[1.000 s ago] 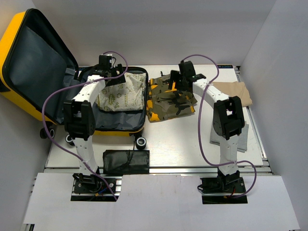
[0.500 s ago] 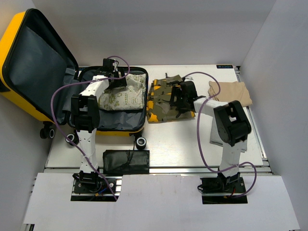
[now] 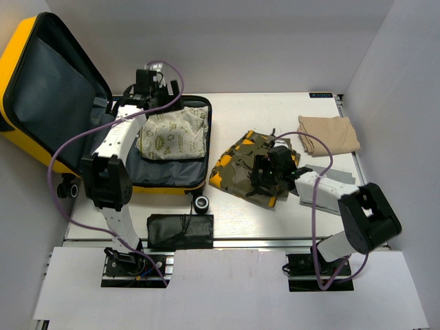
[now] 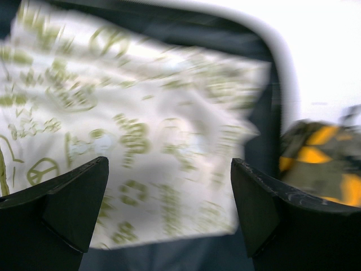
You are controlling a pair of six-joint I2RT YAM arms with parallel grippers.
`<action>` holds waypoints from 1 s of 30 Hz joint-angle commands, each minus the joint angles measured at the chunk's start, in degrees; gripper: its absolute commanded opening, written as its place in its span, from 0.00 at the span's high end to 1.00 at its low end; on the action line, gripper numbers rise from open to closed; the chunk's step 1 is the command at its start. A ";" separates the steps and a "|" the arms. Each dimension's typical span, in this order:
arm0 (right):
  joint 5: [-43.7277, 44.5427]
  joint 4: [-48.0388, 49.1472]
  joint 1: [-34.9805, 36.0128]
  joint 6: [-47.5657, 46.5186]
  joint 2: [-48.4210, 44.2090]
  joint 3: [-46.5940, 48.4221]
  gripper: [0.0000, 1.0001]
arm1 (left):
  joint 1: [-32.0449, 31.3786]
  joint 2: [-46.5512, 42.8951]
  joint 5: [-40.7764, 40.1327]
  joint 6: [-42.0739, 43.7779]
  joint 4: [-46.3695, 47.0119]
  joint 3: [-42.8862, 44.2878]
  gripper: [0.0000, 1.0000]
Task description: Pack the luggage
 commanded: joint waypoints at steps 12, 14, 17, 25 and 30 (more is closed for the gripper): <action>8.01 -21.29 0.23 -7.81 -17.18 10.41 0.11 | -19.23 -22.14 14.63 -5.54 2.93 -21.05 0.02; 5.57 -19.19 -2.66 -12.82 -14.30 12.26 0.11 | -23.17 -23.19 14.19 -8.51 2.49 -26.04 0.02; 3.28 -22.58 -7.49 -14.70 -6.74 18.32 0.11 | -26.79 -25.73 14.36 -12.48 5.20 -32.81 0.02; -2.70 -28.06 -13.65 -3.99 -8.28 12.13 0.11 | -34.18 -18.21 6.63 -5.06 2.68 -25.05 0.02; -7.36 -25.26 -15.06 -1.16 -10.49 4.64 0.11 | -32.78 -1.53 4.51 1.57 -3.57 -4.04 0.02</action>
